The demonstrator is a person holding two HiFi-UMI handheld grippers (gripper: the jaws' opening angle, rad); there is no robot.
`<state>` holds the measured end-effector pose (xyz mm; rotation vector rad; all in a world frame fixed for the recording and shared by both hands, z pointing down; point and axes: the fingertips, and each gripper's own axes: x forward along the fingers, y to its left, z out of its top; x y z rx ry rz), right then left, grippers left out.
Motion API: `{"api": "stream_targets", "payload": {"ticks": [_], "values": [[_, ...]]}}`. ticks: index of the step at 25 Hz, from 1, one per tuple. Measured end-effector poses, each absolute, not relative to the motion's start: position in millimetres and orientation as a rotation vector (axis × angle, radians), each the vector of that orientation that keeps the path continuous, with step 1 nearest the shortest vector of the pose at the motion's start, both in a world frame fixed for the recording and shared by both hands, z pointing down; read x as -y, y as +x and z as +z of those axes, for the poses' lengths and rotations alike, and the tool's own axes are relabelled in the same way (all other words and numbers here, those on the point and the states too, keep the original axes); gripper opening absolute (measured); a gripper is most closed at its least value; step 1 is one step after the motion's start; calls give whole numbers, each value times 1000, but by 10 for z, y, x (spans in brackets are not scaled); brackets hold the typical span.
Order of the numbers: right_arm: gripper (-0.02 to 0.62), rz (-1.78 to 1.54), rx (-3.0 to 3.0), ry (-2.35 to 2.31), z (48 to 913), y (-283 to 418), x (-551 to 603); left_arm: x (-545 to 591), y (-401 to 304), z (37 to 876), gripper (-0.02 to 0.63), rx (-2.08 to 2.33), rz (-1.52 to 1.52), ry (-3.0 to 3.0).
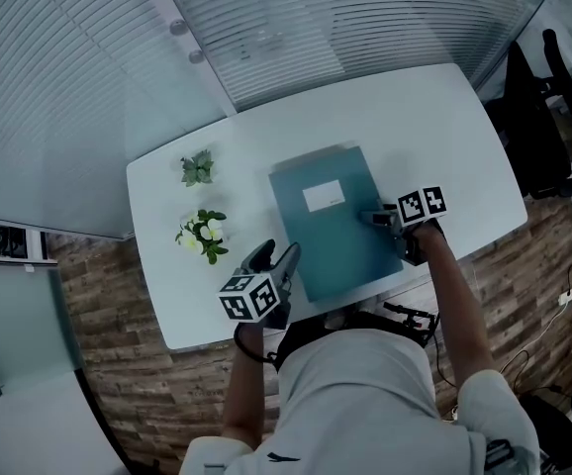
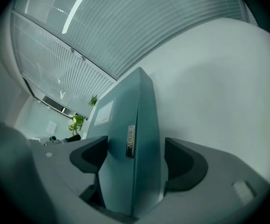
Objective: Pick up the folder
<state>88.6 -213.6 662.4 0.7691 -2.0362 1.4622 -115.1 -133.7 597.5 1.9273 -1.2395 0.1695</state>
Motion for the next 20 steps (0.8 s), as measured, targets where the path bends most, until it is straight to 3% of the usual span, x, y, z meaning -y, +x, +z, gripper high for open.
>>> {"api": "stream_targets", "payload": {"ticks": [4, 20], "values": [[387, 1463, 2039, 768, 6633, 886, 2139, 1460, -1025, 6115, 347, 1141, 127, 1872], [359, 1514, 2062, 783, 6627, 938, 2157, 1848, -818, 6561, 376, 1125, 111, 1751]]}}
